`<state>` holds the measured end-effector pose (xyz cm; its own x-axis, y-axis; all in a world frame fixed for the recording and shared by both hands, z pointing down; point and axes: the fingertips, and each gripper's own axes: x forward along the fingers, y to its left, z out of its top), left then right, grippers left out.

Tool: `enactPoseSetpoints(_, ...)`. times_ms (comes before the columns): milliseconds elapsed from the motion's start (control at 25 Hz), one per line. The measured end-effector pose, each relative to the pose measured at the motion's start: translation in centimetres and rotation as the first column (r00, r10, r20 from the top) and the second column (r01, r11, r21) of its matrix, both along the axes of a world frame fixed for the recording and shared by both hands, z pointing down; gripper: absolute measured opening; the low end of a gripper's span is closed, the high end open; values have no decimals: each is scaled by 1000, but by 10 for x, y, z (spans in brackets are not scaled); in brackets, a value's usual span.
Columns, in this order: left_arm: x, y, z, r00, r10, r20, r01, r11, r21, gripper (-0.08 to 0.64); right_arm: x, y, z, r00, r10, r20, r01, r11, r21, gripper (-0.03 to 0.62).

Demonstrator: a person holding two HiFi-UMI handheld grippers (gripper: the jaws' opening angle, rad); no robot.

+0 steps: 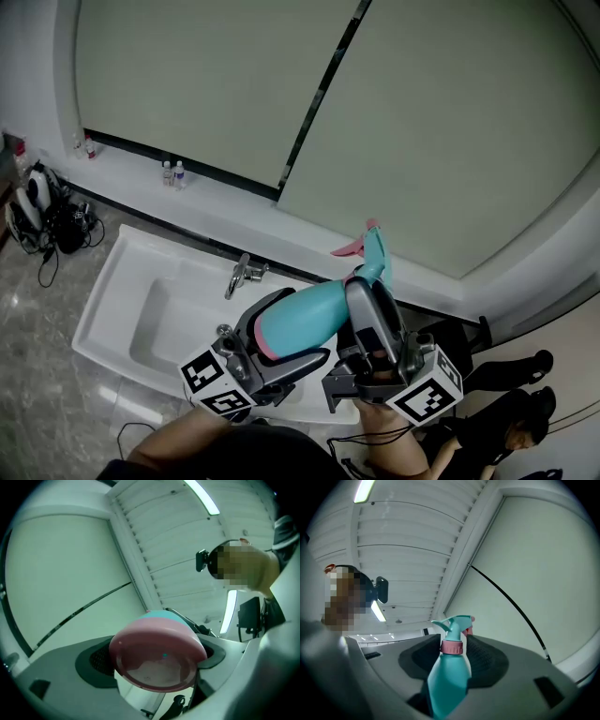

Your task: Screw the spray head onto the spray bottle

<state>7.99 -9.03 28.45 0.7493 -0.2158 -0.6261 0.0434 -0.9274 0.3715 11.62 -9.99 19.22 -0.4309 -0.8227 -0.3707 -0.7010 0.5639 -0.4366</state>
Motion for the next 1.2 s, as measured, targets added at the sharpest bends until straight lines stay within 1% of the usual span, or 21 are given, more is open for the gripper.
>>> enactPoseSetpoints(120,-7,5,-9,993,90,-79,-90,996,-4,469,-6,12,-10,999,-18,-48,20,998,51,157)
enactPoseSetpoints(200,-13,8,-16,979,151,-137,-153,988,-6,469,-7,24,-16,997,-40,-70,46,996,83,183)
enactPoseSetpoints(280,-18,11,-21,961,210,-180,-213,977,1,469,-7,39,-21,991,-89,-96,100,988,120,190)
enactPoseSetpoints(400,-24,20,-28,927,308,-213,-307,951,40,469,4,58,-23,970,-214,-116,232,956,176,190)
enactPoseSetpoints(440,-25,25,-30,910,348,-224,-345,937,54,469,12,59,-22,958,-265,-111,282,942,184,190)
enactPoseSetpoints(480,-26,29,-32,888,393,-240,-390,919,64,469,20,56,-21,941,-322,-105,337,923,186,190)
enactPoseSetpoints(520,-27,33,-34,858,442,-262,-440,895,69,469,25,52,-20,916,-388,-104,401,897,184,190)
enactPoseSetpoints(560,-27,36,-35,823,490,-289,-493,868,69,469,27,48,-20,882,-457,-112,470,864,182,208)
enactPoseSetpoints(640,-26,43,-37,747,569,-344,-587,807,61,469,18,44,-24,797,-581,-164,603,777,180,249)
enactPoseSetpoints(680,-24,47,-38,714,597,-366,-624,780,55,469,8,46,-27,752,-626,-207,659,731,180,271)
enactPoseSetpoints(720,-22,50,-38,686,618,-383,-653,755,48,469,-5,49,-31,704,-661,-259,707,684,178,279)
enactPoseSetpoints(800,-17,57,-38,646,647,-405,-696,717,36,469,-31,60,-36,612,-705,-358,785,599,161,295)
enactPoseSetpoints(840,-15,60,-37,632,656,-412,-710,704,30,469,-43,67,-38,574,-717,-396,810,566,150,295)
enactPoseSetpoints(880,-13,61,-37,623,661,-418,-720,694,25,469,-52,71,-40,548,-721,-424,826,546,139,295)
enactPoseSetpoints(920,-12,61,-37,616,665,-424,-727,687,21,469,-58,74,-42,536,-719,-443,832,539,131,295)
enactPoseSetpoints(960,-11,60,-36,611,666,-428,-731,682,17,469,-62,74,-44,535,-714,-452,831,543,125,294)
enactPoseSetpoints(1000,-10,58,-35,610,665,-431,-732,681,14,469,-64,74,-46,541,-707,-456,824,553,121,293)
enactPoseSetpoints(1040,-10,56,-33,611,662,-433,-731,682,11,469,-65,71,-47,553,-697,-457,814,570,116,289)
enactPoseSetpoints(1080,-10,55,-31,615,659,-434,-729,685,8,469,-66,68,-47,570,-681,-459,797,593,110,260)
enactPoseSetpoints(1160,-11,51,-28,624,651,-432,-721,693,3,469,-67,60,-45,607,-642,-469,757,647,94,146)
enactPoseSetpoints(1200,-12,49,-27,631,646,-428,-715,699,2,469,-67,56,-44,618,-627,-473,741,665,86,146)
